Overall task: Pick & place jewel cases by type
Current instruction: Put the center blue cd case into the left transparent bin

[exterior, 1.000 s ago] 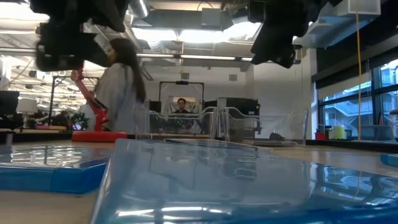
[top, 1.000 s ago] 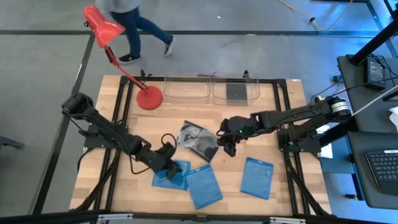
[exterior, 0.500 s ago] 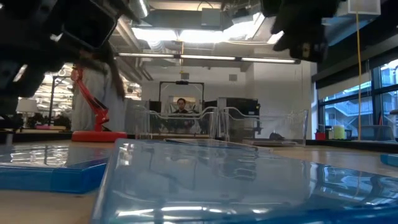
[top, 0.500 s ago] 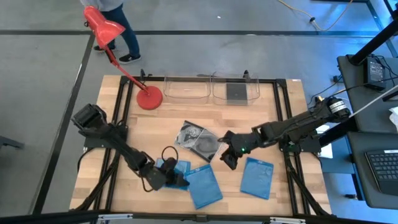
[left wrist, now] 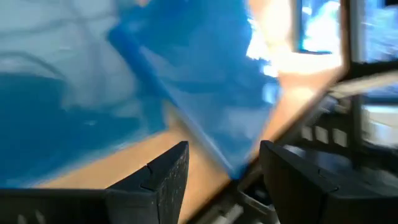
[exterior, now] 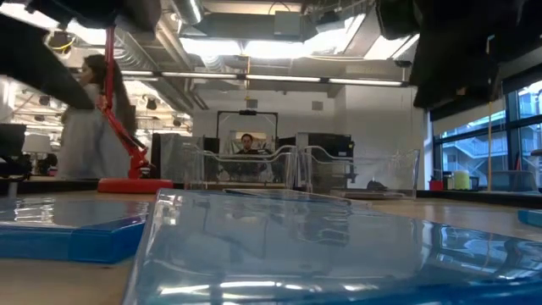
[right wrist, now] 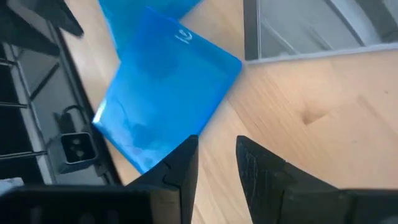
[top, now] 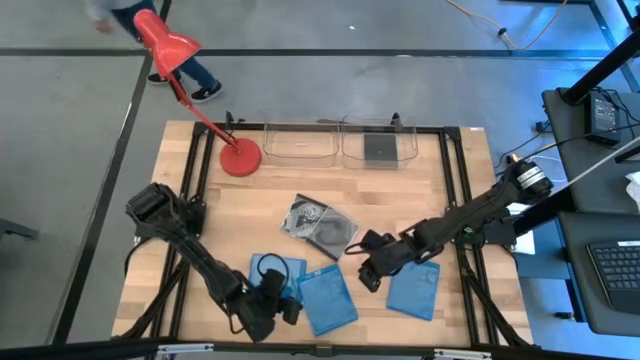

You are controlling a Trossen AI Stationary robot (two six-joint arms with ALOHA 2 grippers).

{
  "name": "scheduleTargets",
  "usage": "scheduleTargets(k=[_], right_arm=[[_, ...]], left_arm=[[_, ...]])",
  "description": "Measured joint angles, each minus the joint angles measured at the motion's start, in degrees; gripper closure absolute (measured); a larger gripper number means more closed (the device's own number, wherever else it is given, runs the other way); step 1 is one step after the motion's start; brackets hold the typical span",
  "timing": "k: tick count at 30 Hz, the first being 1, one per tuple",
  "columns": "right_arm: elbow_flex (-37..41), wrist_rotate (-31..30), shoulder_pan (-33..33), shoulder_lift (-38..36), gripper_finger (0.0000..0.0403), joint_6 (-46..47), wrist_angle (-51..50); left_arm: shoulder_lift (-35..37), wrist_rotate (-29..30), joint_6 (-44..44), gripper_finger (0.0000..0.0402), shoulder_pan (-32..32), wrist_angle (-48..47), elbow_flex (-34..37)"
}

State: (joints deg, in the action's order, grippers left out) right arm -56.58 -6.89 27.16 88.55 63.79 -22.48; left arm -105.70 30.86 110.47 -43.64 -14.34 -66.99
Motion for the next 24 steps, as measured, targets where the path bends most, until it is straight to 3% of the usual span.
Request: scheduleTargets(k=[5, 13, 24], right_arm=[[0.00, 2.44, 0.20, 3.91, 0.0290, 0.28, 1.19], [-0.02, 3.55, 1.58, 9.07, 0.0290, 0.28, 6.70], [-0.02, 5.09, 1.55, 14.96, 0.0290, 0.47, 7.70]], left_arm=[[-4.84, 0.22, 4.52, 0.0208, 0.44, -2.04, -4.42], [-9.56, -1.79, 14.85, 0.0208, 0.11, -2.14, -5.74], [-9.65, -2.34, 13.92, 0.0208, 1.39, 2.84, -5.85]])
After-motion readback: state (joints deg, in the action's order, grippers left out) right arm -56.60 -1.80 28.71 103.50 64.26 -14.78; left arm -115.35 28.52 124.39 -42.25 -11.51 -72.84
